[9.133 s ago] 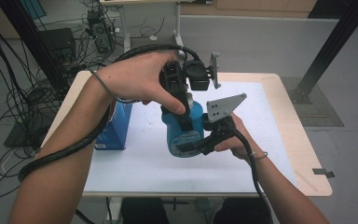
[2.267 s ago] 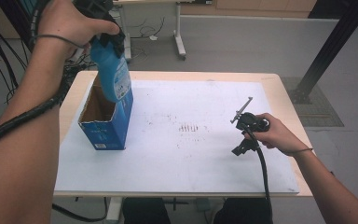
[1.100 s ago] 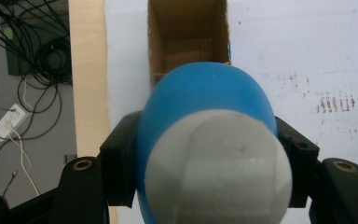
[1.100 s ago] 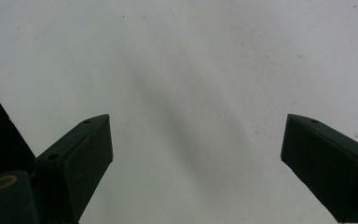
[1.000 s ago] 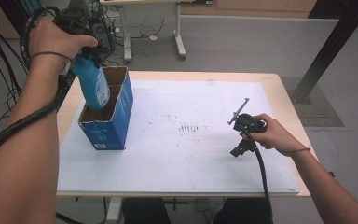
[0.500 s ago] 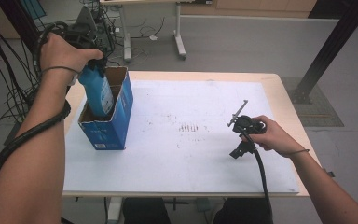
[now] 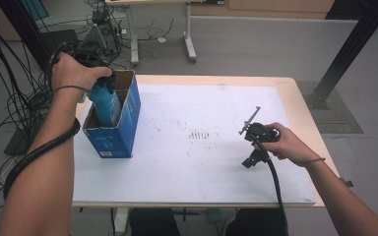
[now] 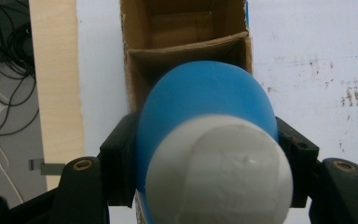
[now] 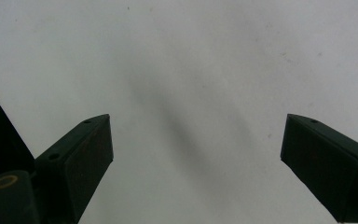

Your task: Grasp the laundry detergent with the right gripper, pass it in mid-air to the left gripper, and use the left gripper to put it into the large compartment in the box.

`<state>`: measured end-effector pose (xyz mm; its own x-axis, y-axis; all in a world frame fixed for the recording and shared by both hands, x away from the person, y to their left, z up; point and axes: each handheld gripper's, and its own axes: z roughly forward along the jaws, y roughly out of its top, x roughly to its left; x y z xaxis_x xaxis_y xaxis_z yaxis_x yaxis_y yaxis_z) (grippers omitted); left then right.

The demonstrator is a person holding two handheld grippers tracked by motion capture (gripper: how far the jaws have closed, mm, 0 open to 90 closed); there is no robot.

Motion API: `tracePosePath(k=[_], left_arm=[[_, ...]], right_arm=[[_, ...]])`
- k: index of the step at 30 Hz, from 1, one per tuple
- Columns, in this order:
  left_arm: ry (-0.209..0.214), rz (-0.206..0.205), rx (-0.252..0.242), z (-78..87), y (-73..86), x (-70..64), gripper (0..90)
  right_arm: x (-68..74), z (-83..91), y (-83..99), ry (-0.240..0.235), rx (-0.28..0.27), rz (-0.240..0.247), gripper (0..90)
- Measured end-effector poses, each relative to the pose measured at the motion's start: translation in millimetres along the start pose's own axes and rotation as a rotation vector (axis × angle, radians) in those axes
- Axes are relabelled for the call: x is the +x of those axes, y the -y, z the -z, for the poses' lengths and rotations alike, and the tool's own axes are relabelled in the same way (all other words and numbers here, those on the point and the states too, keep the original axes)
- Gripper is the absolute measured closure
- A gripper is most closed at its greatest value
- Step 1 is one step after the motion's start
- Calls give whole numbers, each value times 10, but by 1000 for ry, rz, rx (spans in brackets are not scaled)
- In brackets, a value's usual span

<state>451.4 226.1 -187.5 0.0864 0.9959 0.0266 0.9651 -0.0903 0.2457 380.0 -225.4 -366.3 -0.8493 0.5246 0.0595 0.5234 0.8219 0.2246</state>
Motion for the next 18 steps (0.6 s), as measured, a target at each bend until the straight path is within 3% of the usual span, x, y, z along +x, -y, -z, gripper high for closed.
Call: tracePosePath(k=[18], left_arm=[[3,8,21,-345,89,1,375]], right_arm=[[-1,-32,15,-4,2,-9,88]])
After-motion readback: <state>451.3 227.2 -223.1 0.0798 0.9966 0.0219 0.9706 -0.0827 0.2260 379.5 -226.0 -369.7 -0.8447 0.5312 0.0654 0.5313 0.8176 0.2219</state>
